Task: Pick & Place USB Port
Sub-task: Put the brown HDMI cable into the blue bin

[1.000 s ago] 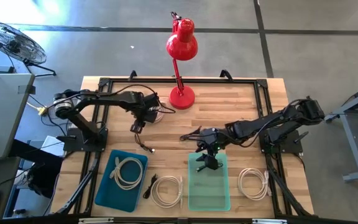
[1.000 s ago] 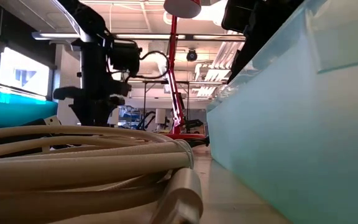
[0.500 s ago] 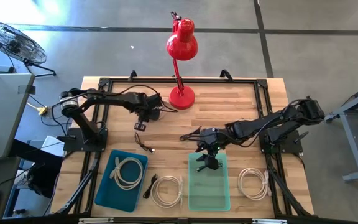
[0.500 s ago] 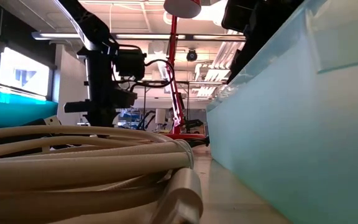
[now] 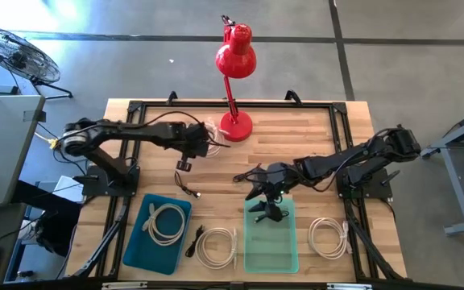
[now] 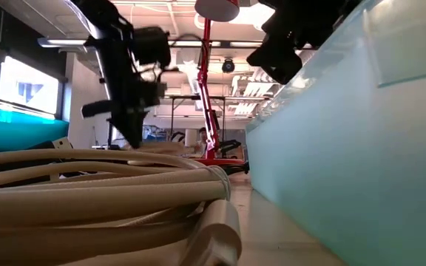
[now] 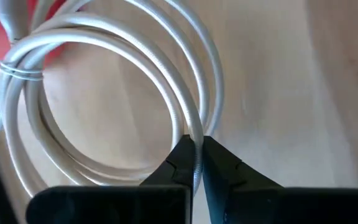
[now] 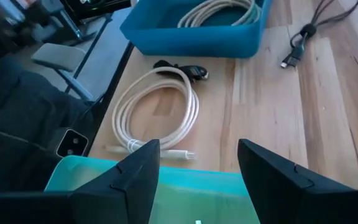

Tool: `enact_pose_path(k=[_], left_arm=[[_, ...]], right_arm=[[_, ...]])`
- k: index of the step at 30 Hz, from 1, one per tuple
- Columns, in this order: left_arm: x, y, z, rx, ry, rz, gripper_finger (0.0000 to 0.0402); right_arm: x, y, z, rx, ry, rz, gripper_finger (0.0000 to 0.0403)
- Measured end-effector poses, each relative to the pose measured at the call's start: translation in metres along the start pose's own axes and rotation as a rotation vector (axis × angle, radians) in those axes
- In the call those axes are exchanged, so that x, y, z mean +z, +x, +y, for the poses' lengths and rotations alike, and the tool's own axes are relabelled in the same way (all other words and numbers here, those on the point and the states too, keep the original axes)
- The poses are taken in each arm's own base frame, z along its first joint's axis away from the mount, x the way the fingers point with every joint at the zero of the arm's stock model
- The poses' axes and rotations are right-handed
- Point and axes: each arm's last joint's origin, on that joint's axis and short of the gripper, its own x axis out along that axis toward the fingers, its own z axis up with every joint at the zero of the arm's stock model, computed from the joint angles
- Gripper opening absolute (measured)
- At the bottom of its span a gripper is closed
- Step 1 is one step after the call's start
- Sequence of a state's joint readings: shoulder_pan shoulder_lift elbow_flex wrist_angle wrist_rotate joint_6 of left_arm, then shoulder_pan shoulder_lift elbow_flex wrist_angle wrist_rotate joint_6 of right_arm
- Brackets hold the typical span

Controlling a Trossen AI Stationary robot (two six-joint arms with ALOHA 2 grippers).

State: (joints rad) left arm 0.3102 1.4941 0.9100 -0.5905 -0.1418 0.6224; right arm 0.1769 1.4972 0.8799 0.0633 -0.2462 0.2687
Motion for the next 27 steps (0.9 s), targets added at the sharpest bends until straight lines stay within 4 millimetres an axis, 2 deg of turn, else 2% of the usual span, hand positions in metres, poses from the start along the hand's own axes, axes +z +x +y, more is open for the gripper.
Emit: enact_pose_path(k=[4, 9, 18, 22, 27], left_arm=[[0.002, -0.03, -0.004, 0.04, -0.01, -0.096, 0.0006], [-0.002, -0.077, -0.014, 0.094, -0.019, -0.247, 0.0006], [-0.033, -0.165, -0.047, 0.117, -0.139, -0.584, 0.0006], [-0.047, -0.187, -0.064, 0.101, -0.125, -0.671, 0.0006], [-0.049, -0.196, -0.086, 0.033, -0.16, -0.712, 0.0006]], right_arm=[[0.0, 0.0, 0.0, 0.001, -0.002, -0.002, 0.0209], [0.0, 0.0, 0.0, 0.0, -0.014, -0.002, 0.0209], [0.0, 0.0, 0.0, 0.001, -0.047, -0.001, 0.0208], [0.0, 0.0, 0.0, 0.01, -0.069, 0.0, 0.0208], [0.003, 0.0, 0.003, 0.063, -0.138, -0.018, 0.0208]])
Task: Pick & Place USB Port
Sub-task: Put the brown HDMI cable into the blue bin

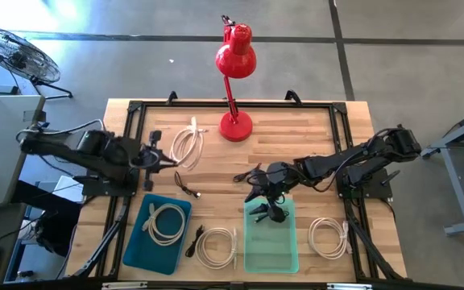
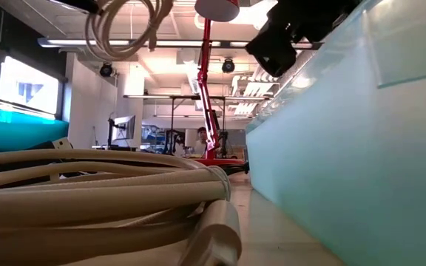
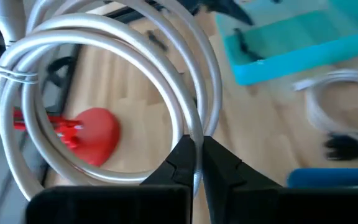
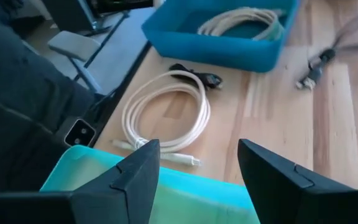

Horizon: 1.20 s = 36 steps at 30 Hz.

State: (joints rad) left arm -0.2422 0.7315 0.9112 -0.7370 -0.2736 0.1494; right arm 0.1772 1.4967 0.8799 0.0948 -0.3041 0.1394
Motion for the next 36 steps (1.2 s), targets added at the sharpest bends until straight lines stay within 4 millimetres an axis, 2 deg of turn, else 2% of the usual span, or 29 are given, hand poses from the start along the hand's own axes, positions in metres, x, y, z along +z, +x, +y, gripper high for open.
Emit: enact_pose_path(k=[4, 10, 17, 24, 28, 36], left_arm=[[0.004, 0.005, -0.027, -0.059, -0.023, 0.016, 0.0006], [0.001, 0.016, -0.075, -0.177, -0.112, 0.121, 0.0006], [-0.004, 0.009, -0.109, -0.237, -0.25, 0.266, 0.0006], [-0.019, 0.011, -0.159, -0.259, -0.355, 0.414, 0.0006], [-0.031, 0.016, -0.185, -0.239, -0.413, 0.522, 0.0006], [-0.043, 0.033, -0.22, -0.256, -0.561, 0.666, 0.0006]], right_arm=[[0.001, 0.0, 0.0, 0.002, -0.07, -0.008, 0.0208], [0.001, 0.0, 0.0, -0.004, -0.064, -0.008, 0.0209], [0.004, 0.0, 0.001, -0.002, -0.071, -0.042, 0.0209], [0.008, 0.0, -0.001, -0.073, -0.076, -0.083, 0.0209], [0.008, 0.0, -0.001, -0.081, -0.016, -0.087, 0.0208], [0.005, 0.004, 0.017, -0.031, -0.012, -0.072, 0.0208]])
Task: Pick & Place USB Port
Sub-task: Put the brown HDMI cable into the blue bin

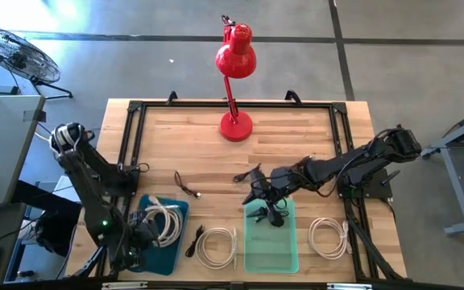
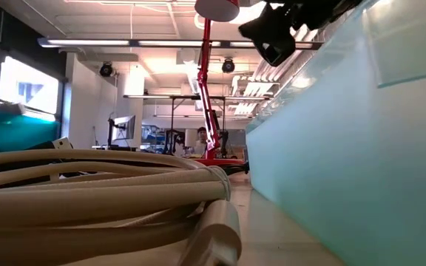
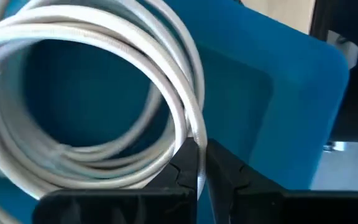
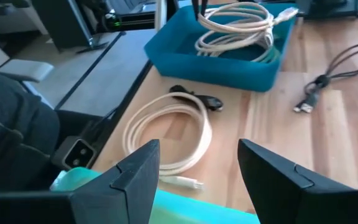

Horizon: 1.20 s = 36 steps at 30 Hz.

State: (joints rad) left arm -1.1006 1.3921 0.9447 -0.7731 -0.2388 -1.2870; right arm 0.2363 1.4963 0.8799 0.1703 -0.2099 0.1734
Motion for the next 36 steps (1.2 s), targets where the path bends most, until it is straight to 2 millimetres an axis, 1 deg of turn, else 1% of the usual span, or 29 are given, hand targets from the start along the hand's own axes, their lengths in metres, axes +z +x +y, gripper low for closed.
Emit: enact_pose_path(k=[5, 7, 9, 12, 15, 17, 23, 25, 30, 33, 36], left_arm=[[-0.002, 0.015, -0.013, -0.05, -0.054, 0.069, 0.0006], [-0.003, 0.019, -0.017, -0.045, -0.078, 0.086, 0.0006], [-0.001, 0.018, -0.02, -0.046, -0.087, 0.072, 0.0011], [0.004, 0.013, -0.025, -0.052, -0.073, -0.01, 0.0036], [0.009, 0.009, -0.027, -0.023, -0.011, -0.125, 0.0064], [0.011, 0.006, -0.027, 0.01, 0.034, -0.173, 0.0078], [0.012, 0.004, -0.022, 0.078, 0.068, -0.185, 0.0115], [0.012, 0.004, -0.021, 0.1, 0.082, -0.217, 0.0121], [0.016, 0.001, -0.014, 0.213, 0.14, -0.358, 0.0123], [0.015, 0.001, -0.013, 0.221, 0.146, -0.35, 0.0123], [0.014, 0.001, -0.014, 0.19, 0.134, -0.296, 0.0124]], right_arm=[[-0.003, 0.003, 0.014, 0.018, -0.018, 0.011, 0.0208], [-0.005, 0.003, 0.019, 0.008, -0.024, 0.023, 0.0208], [-0.007, 0.004, 0.023, 0.012, -0.03, 0.03, 0.0208], [-0.009, 0.005, 0.028, 0.003, -0.036, 0.044, 0.0208], [-0.012, 0.005, 0.029, -0.019, -0.038, 0.065, 0.0208], [-0.014, 0.005, 0.029, -0.027, -0.034, 0.089, 0.0208], [-0.02, 0.003, 0.028, -0.042, 0.002, 0.147, 0.0208], [-0.021, -0.002, 0.027, -0.062, 0.007, 0.184, 0.0208], [-0.006, -0.028, 0.022, -0.223, 0.014, 0.26, 0.0208], [0.005, -0.043, 0.022, -0.264, 0.013, 0.25, 0.0208], [0.012, -0.055, 0.024, -0.26, 0.01, 0.207, 0.0208]])
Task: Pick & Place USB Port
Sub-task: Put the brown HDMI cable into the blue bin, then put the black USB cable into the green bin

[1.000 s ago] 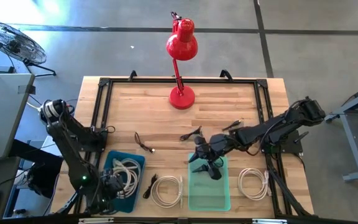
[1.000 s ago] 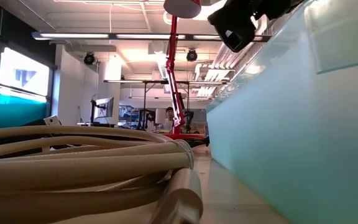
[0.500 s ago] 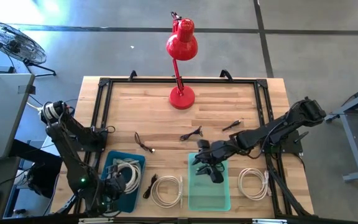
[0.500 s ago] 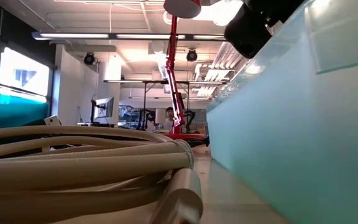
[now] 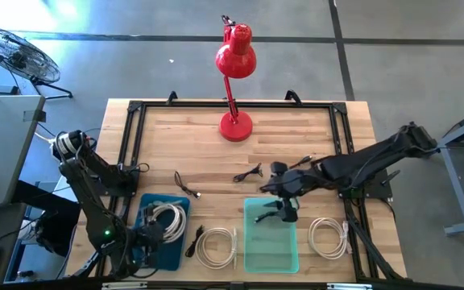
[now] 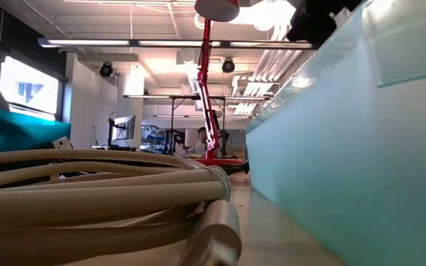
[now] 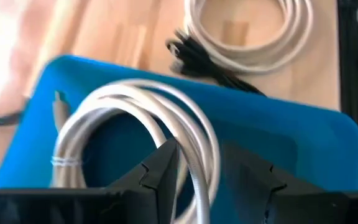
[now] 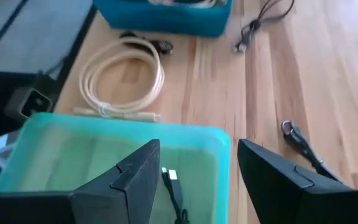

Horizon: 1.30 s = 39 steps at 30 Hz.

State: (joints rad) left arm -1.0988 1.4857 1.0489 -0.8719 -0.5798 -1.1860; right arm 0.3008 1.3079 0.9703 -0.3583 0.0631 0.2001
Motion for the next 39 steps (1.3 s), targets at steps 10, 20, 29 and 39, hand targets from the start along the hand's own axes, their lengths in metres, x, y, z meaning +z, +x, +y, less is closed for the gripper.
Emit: enact_pose_path(k=[10, 20, 29, 39], left_arm=[[-0.002, -0.003, -0.002, -0.067, -0.087, 0.125, 0.0124], [0.018, -0.01, 0.03, 0.184, 0.079, -0.16, 0.0124], [0.074, -0.005, 0.086, 0.49, 0.3, -0.233, 0.0124], [0.129, 0.012, 0.144, 0.455, 0.3, -0.129, 0.0124]], right_arm=[[0.001, -0.008, -0.002, -0.041, -0.024, -0.017, 0.0208], [-0.01, -0.018, -0.016, -0.199, -0.116, 0.103, 0.0208], [-0.04, -0.054, -0.064, -0.522, 0.076, 0.409, 0.0208], [-0.056, -0.064, -0.108, -0.426, 0.211, 0.628, 0.0208]])
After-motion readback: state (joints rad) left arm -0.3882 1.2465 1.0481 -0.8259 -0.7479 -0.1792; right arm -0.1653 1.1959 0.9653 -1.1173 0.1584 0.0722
